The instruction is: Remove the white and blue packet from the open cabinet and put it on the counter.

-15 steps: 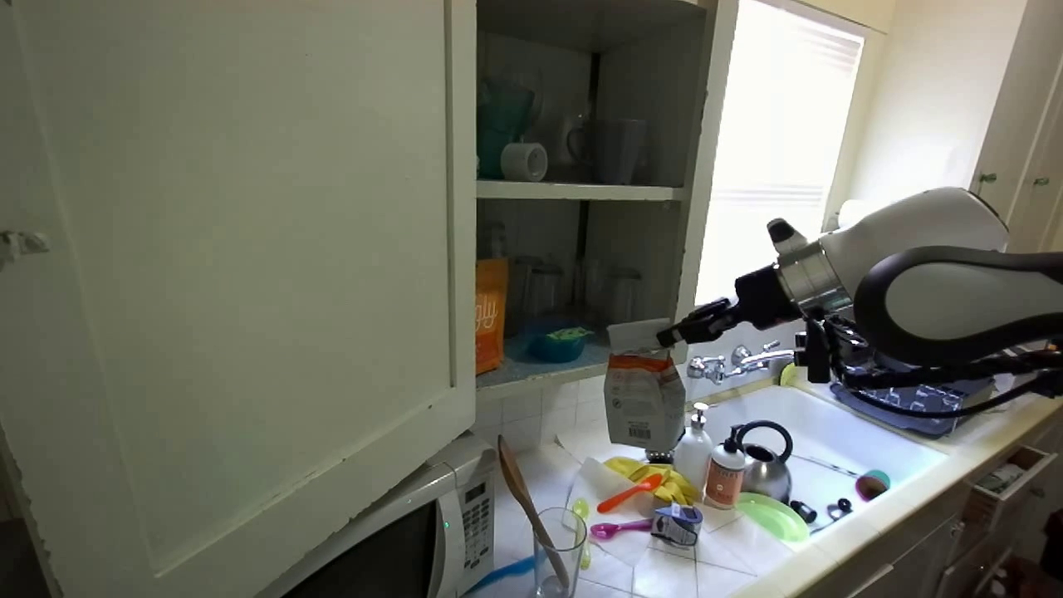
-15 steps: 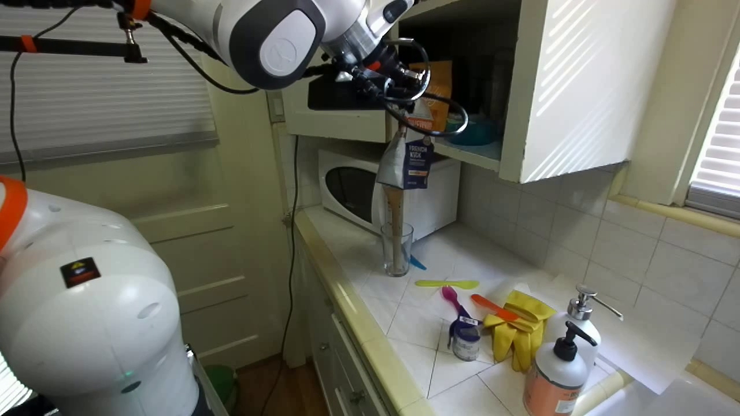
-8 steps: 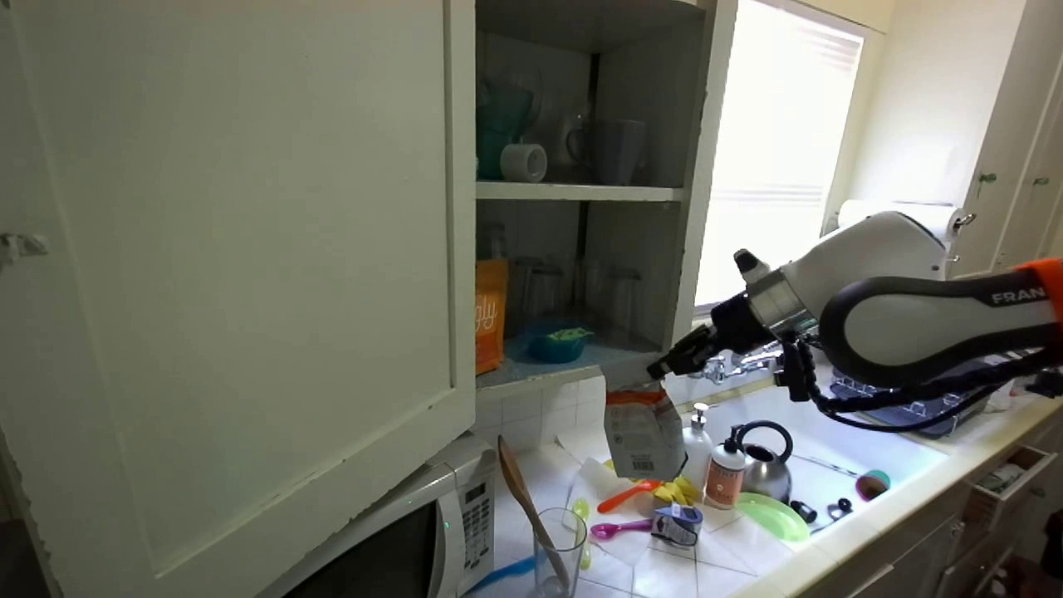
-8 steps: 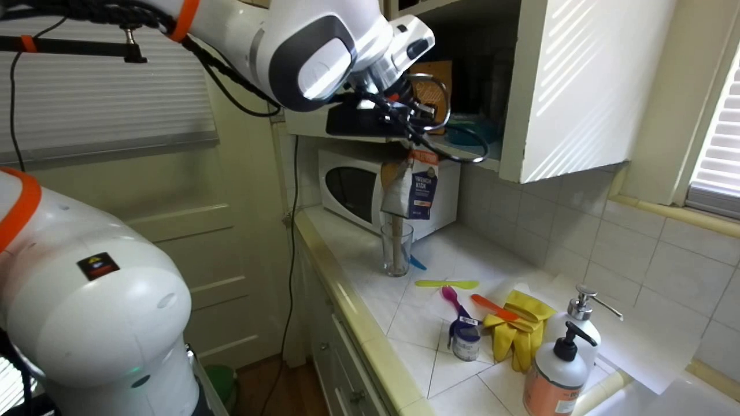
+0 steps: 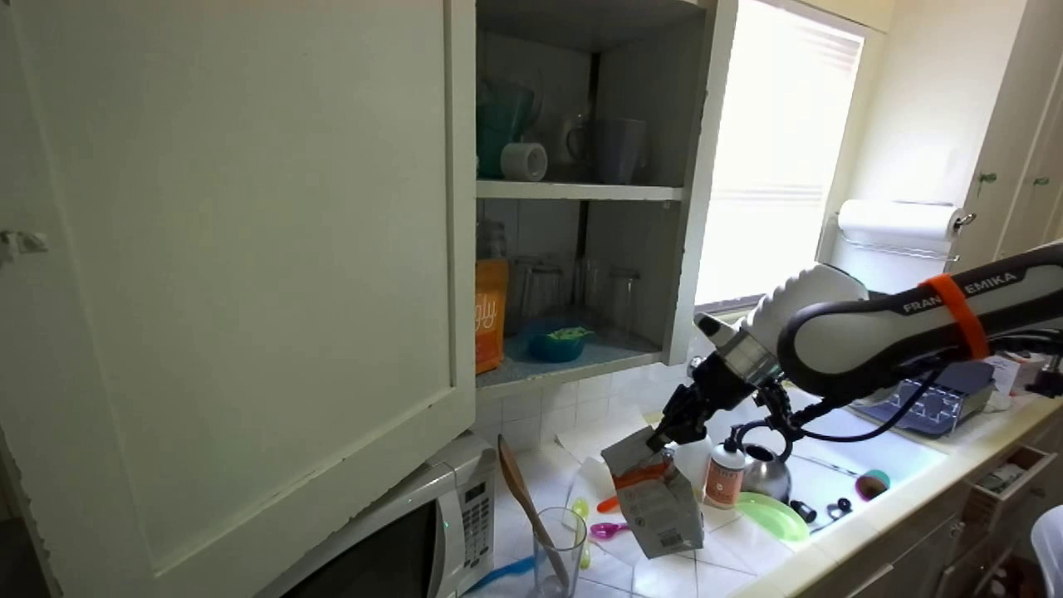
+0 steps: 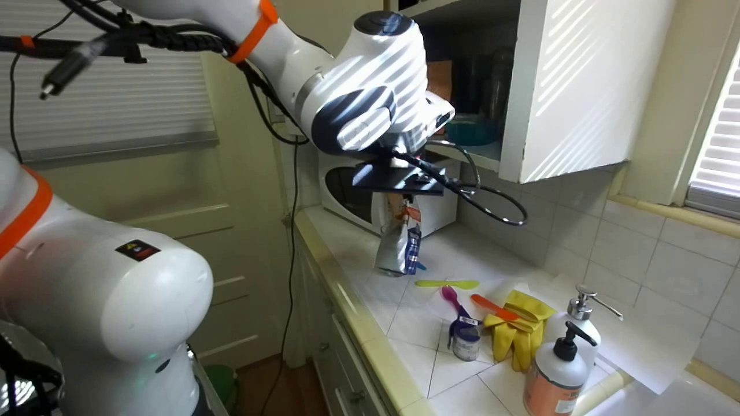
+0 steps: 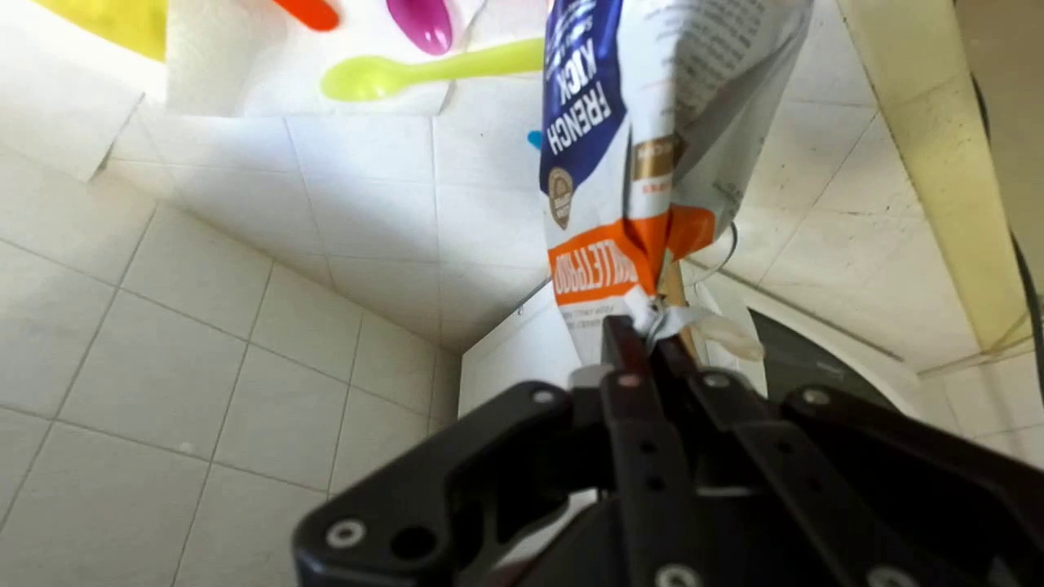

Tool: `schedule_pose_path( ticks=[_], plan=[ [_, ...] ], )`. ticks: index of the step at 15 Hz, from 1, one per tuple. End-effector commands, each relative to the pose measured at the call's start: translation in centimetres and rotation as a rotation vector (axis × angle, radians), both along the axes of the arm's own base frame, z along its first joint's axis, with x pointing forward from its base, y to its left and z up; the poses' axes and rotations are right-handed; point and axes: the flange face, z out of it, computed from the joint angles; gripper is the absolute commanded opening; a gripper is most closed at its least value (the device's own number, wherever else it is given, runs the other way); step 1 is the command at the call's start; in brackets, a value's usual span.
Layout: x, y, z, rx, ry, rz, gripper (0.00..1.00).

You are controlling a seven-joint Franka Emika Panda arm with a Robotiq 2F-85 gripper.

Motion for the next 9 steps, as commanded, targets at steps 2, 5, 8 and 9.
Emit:
schedule_pose_path(
  ticks=[2, 5, 8, 9],
  plan=[
    [1.7, -3.3, -2.3, -0.012, 0.014, 0.091, 0.02],
    [2.7, -3.9, -3.9, 0.028, 0.017, 0.123, 0.02],
    [3.9, -3.7, -5.7, 0.017, 0.004, 0.146, 0.02],
    [4.2, -3.6, -6.2, 0.007, -0.004, 0.148, 0.02]
  ],
)
